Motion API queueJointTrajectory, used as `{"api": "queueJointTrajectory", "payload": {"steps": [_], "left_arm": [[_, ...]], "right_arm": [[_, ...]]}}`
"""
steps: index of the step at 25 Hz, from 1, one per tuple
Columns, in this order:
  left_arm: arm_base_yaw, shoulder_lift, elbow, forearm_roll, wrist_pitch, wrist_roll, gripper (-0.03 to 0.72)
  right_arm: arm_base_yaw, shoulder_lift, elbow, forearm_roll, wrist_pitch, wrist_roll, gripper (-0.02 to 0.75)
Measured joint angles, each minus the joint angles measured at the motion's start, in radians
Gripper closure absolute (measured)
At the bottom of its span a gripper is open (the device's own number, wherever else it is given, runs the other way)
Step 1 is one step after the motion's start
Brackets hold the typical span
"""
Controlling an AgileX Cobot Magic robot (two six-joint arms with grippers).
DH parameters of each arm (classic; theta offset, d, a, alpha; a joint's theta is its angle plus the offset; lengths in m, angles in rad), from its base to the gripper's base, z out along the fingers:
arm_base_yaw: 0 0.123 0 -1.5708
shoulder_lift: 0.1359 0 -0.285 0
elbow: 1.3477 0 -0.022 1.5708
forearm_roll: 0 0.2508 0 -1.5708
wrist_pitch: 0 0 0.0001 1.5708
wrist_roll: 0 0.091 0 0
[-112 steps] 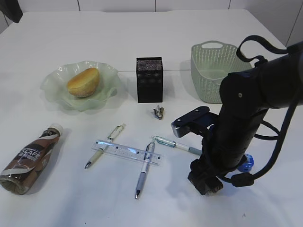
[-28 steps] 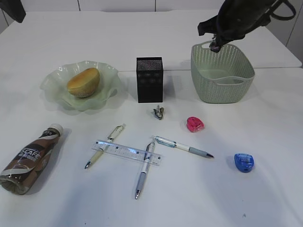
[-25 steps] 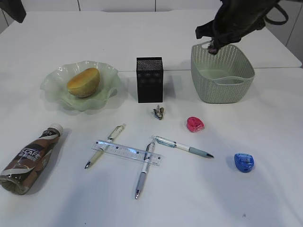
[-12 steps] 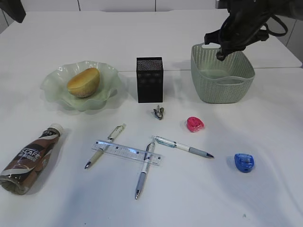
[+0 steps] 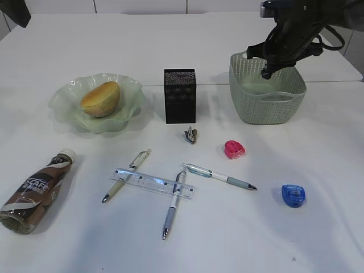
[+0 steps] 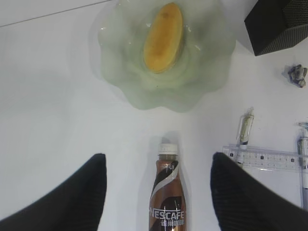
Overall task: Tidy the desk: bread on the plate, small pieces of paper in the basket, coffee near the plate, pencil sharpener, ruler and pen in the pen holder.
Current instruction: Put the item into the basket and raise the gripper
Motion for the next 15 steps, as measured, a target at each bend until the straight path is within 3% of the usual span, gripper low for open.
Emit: {"api": "queueJointTrajectory", "payload": {"steps": [1, 4, 5, 7, 9, 15], "left_arm": [[0.0, 0.0, 0.0, 0.0, 0.0, 0.0, 0.215], [0.0, 0.0, 0.0, -0.002, 0.0, 0.0, 0.216], [0.0, 0.0, 0.0, -0.002, 0.0, 0.0, 0.216], [0.0, 0.0, 0.0, -0.002, 0.0, 0.0, 0.216], [0.0, 0.0, 0.0, -0.002, 0.0, 0.0, 0.216], [0.0, 0.0, 0.0, -0.002, 0.0, 0.0, 0.216]], "right_arm": [[0.0, 0.0, 0.0, 0.0, 0.0, 0.0, 0.706], [0.0, 0.0, -0.001, 0.0, 0.0, 0.003, 0.575], [0.0, 0.0, -0.001, 0.0, 0.0, 0.003, 0.575], [0.0, 0.0, -0.001, 0.0, 0.0, 0.006, 0.43], [0.0, 0.0, -0.001, 0.007, 0.002, 0.006, 0.351], [-0.002, -0.004, -0.068, 0.069, 0.141, 0.007, 0.291]]}}
